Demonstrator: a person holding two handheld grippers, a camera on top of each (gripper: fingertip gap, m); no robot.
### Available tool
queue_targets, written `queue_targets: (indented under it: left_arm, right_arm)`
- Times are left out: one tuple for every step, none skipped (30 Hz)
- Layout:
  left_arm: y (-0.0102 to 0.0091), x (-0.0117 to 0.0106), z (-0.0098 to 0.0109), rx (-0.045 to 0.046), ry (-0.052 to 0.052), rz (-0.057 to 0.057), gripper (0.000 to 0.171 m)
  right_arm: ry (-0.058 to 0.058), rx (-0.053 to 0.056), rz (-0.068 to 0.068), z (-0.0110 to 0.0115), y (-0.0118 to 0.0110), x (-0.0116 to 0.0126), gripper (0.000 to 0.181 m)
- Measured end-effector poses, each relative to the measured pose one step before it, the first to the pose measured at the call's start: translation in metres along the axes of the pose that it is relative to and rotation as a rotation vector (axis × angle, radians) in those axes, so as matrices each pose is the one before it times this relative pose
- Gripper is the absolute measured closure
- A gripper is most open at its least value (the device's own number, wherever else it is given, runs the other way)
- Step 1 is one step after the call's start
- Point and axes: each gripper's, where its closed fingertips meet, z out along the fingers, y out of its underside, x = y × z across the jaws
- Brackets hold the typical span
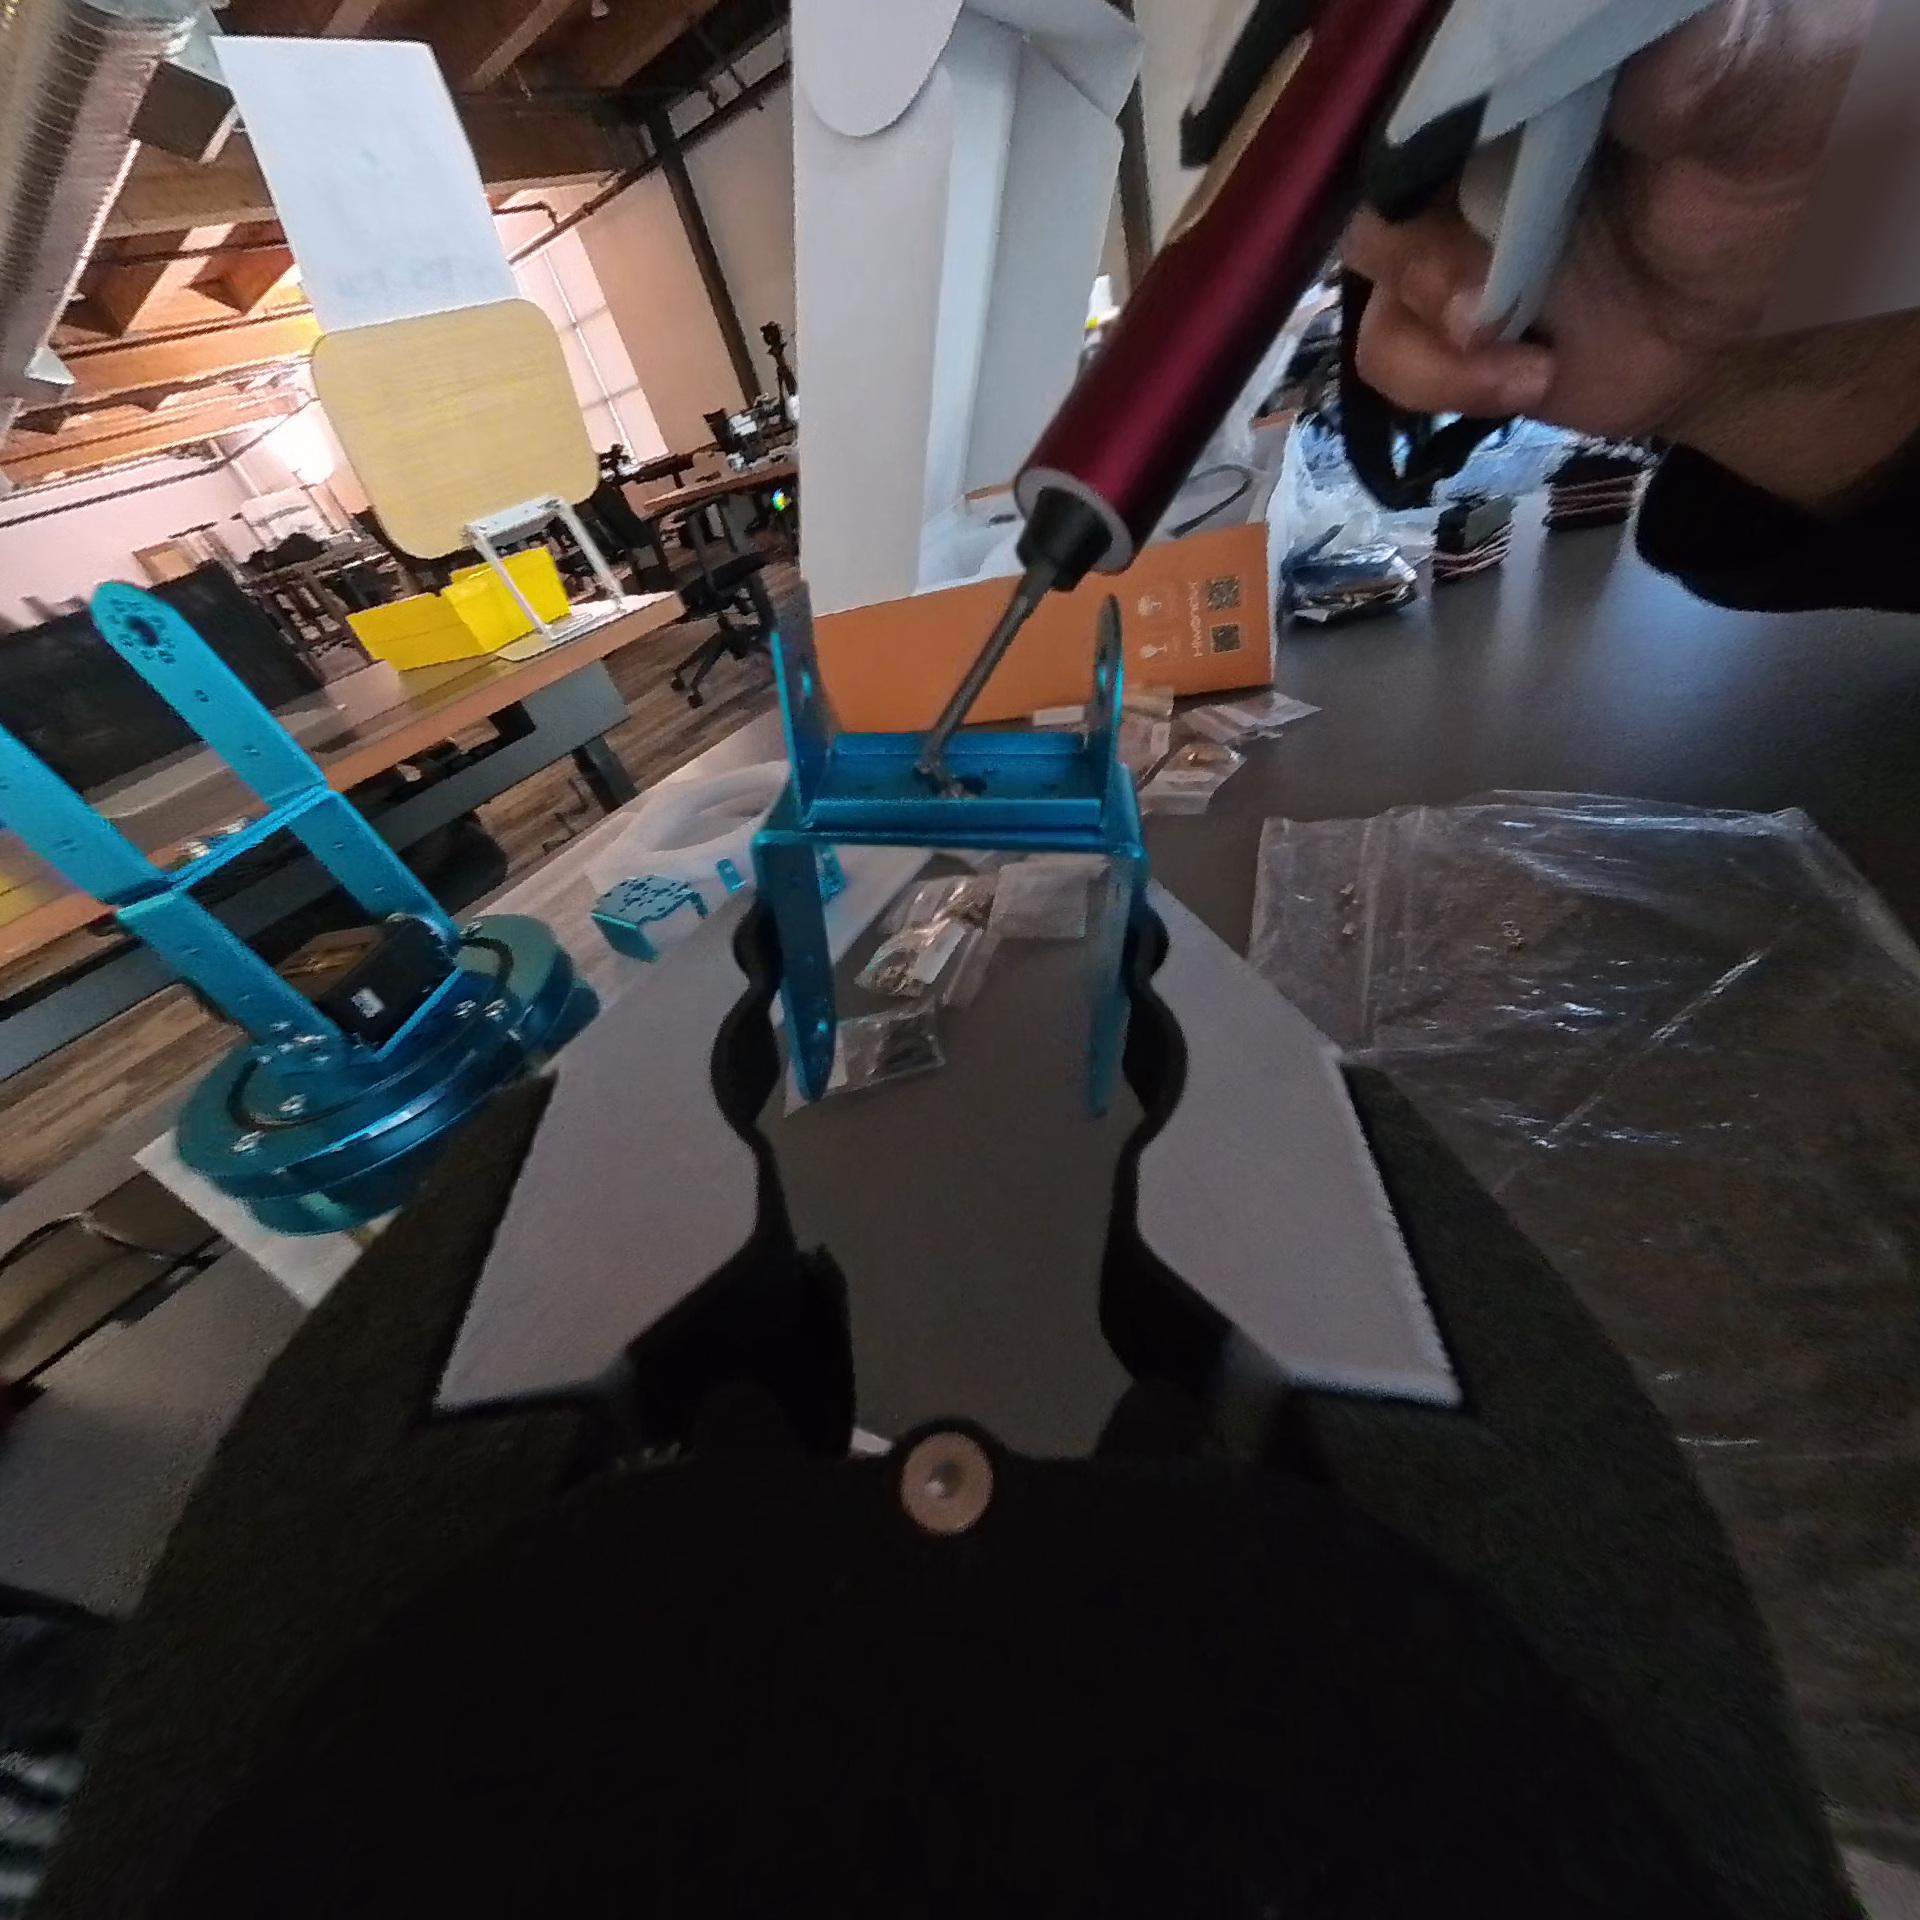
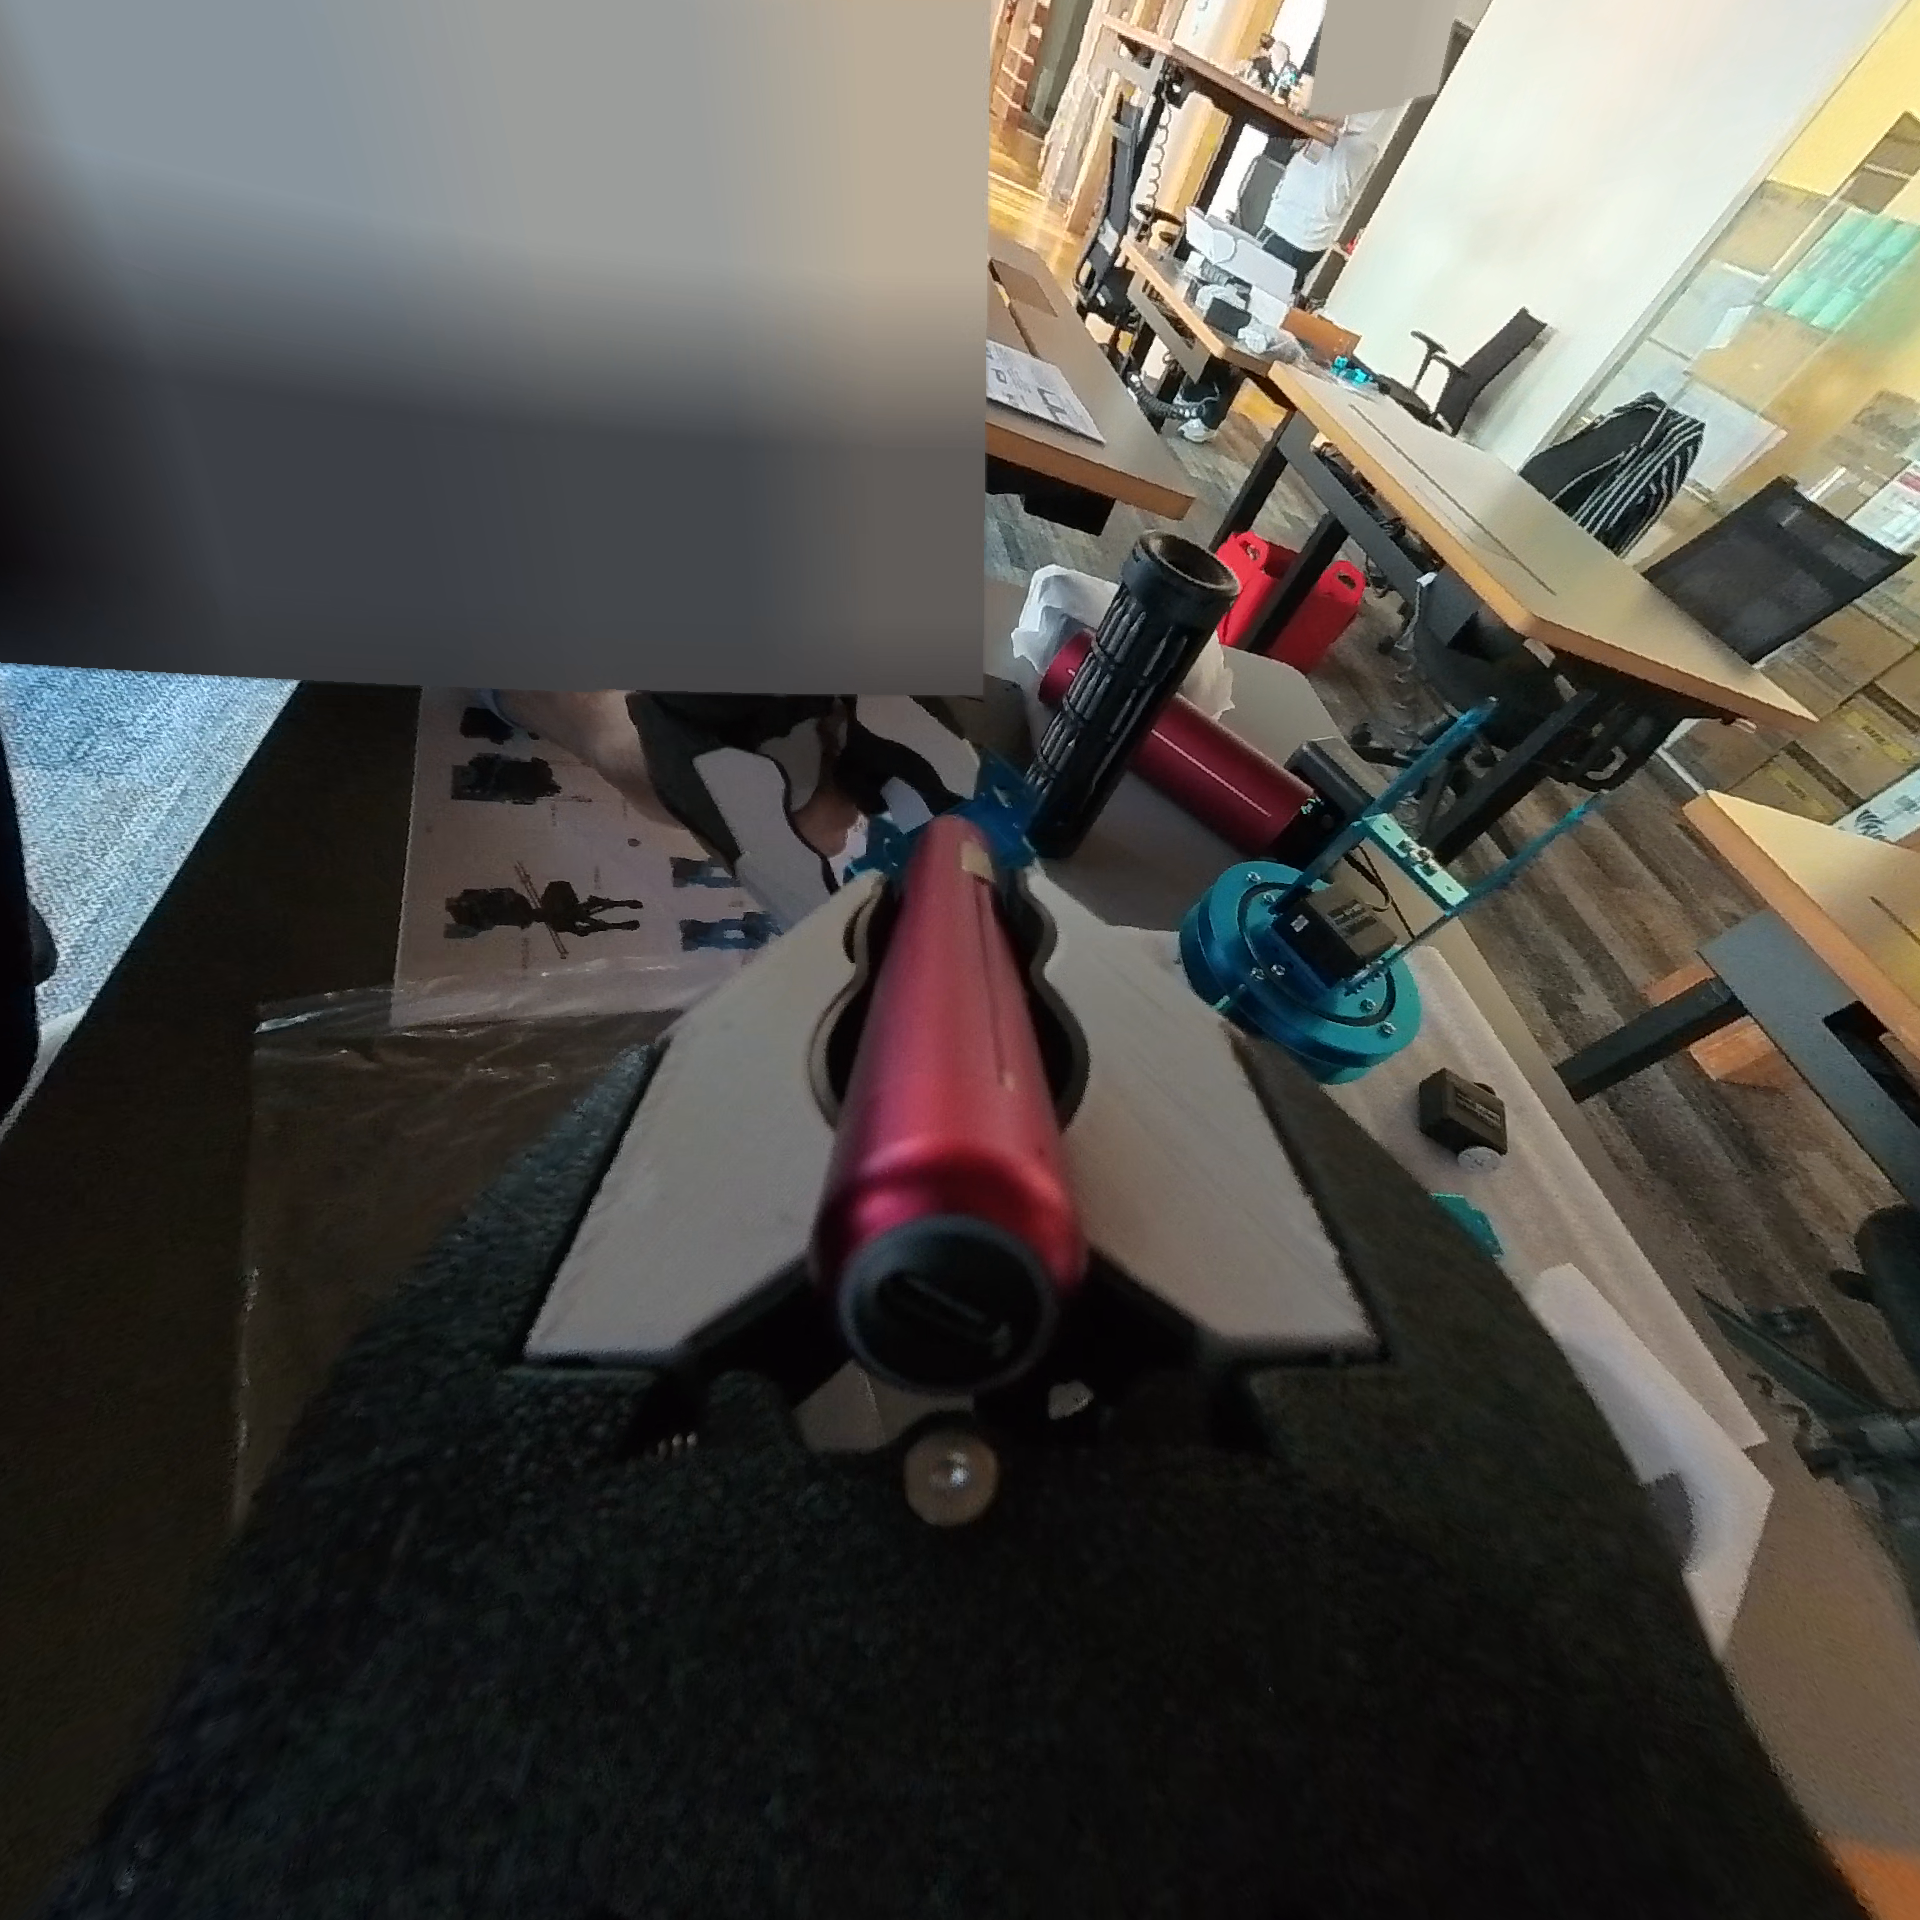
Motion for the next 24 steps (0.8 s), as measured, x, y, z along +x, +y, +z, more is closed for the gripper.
queue_targets:
  left_arm:
    - [-0.00161,0.00225,-0.00044,0.01258,0.0191,-0.0148,0.105]
    - [-0.00145,0.00191,-0.00039,0.01154,0.0176,-0.0165,0.105]
    - [-0.00176,0.00200,-0.00049,0.01315,0.0187,-0.0188,0.105]
    - [-0.00203,0.00191,-0.00060,0.01418,0.0204,-0.0231,0.106]
    - [-0.00181,0.00069,-0.00056,0.01287,0.0144,-0.0270,0.106]
    - [-0.00147,0.00019,-0.00046,0.01041,0.0115,-0.0246,0.106]
    - [-0.00083,-0.00011,-0.00044,0.00705,0.0094,-0.0177,0.106]
    - [-0.00047,-0.00066,-0.00042,0.00411,0.0036,-0.0083,0.106]
    - [-0.00023,-0.00027,-0.00028,0.00276,0.0016,-0.0002,0.106]
    - [-0.00014,-0.00011,-0.00009,0.00022,0.0005,0.0036,0.106]
    - [0.00009,0.00000,-0.00002,-0.00258,-0.0012,0.0060,0.106]
    - [-0.00008,-0.00034,-0.00011,-0.00230,-0.0038,0.0082,0.106]
    - [-0.00004,-0.00021,-0.00009,-0.00057,-0.0037,0.0083,0.105]
    - [0.00021,-0.00034,-0.00001,-0.00119,-0.0028,0.0051,0.105]
    - [0.00048,-0.00047,0.00009,-0.00320,-0.0012,0.0003,0.105]
    - [0.00029,-0.00055,-0.00008,-0.00157,-0.0012,-0.0015,0.105]
    - [0.00003,-0.00132,-0.00015,0.00033,-0.0065,-0.0013,0.105]
    - [-0.00019,-0.00119,-0.00012,0.00053,-0.0044,-0.0009,0.105]
    - [0.00020,-0.00042,-0.00020,-0.00073,0.0011,-0.0018,0.105]
    - [0.00037,-0.00117,-0.00005,-0.00139,-0.0040,0.0004,0.105]
    - [0.00047,-0.00122,-0.00018,-0.00158,-0.0044,0.0032,0.105]
    - [0.00047,-0.00071,-0.00003,-0.00232,-0.0017,0.0015,0.105]
    - [0.00038,-0.00086,0.00000,-0.00217,-0.0027,-0.0014,0.105]
    - [0.00012,-0.00041,0.00013,-0.00134,-0.0015,-0.0012,0.105]
  right_arm:
    - [-0.0029,0.0095,-0.0015,-0.00058,-0.00170,-0.00083,0.159]
    - [-0.0024,0.0074,-0.0015,-0.00053,-0.00158,-0.00075,0.159]
    - [-0.0046,0.0047,0.0008,-0.00035,-0.00133,-0.00098,0.160]
    - [-0.0054,-0.0010,0.0016,-0.00028,-0.00061,-0.00098,0.160]
    - [-0.0021,0.0039,0.0013,-0.00039,-0.00107,-0.00058,0.160]
    - [-0.0046,0.0084,0.0016,-0.00045,-0.00140,-0.00097,0.160]
    - [-0.0086,0.0002,0.0054,-0.00008,-0.00043,-0.00121,0.159]
    - [0.0005,0.0019,0.0016,-0.00037,-0.00041,0.00009,0.159]
    - [0.0066,0.0021,-0.0060,-0.00033,-0.00020,0.00092,0.160]
    - [-0.0017,-0.0066,-0.0006,-0.00022,0.00094,0.00038,0.160]
    - [-0.0037,-0.0014,0.0060,-0.00078,0.00004,0.00055,0.160]
    - [-0.0002,0.0059,0.0054,-0.00142,-0.00091,0.00103,0.160]
    - [0.0043,0.0067,0.0025,-0.00213,-0.00115,0.00156,0.160]
    - [0.0014,0.0081,0.0050,-0.00277,-0.00152,0.00154,0.160]
    - [-0.0092,0.0056,0.0111,-0.00308,-0.00107,0.00032,0.160]
    - [-0.0139,0.0038,0.0099,-0.00293,-0.00066,-0.00077,0.160]
    - [-0.0010,0.0004,0.0074,-0.00289,0.00023,0.00030,0.159]
    - [0.0029,-0.0043,0.0048,-0.00269,0.00144,0.00049,0.160]
    - [0.0032,-0.0091,0.0051,-0.00276,0.00270,0.00015,0.160]
    - [0.0079,-0.0084,0.0068,-0.00308,0.00342,0.00052,0.161]
    - [0.0034,-0.0123,0.0102,-0.00286,0.00494,-0.00025,0.161]
    - [-0.0071,-0.0280,0.0142,-0.00183,0.00826,-0.00148,0.161]
    - [-0.0214,-0.0536,0.0169,-0.00053,0.01301,-0.00351,0.161]
    - [-0.0341,-0.0765,0.0218,0.00127,0.01833,-0.00572,0.159]
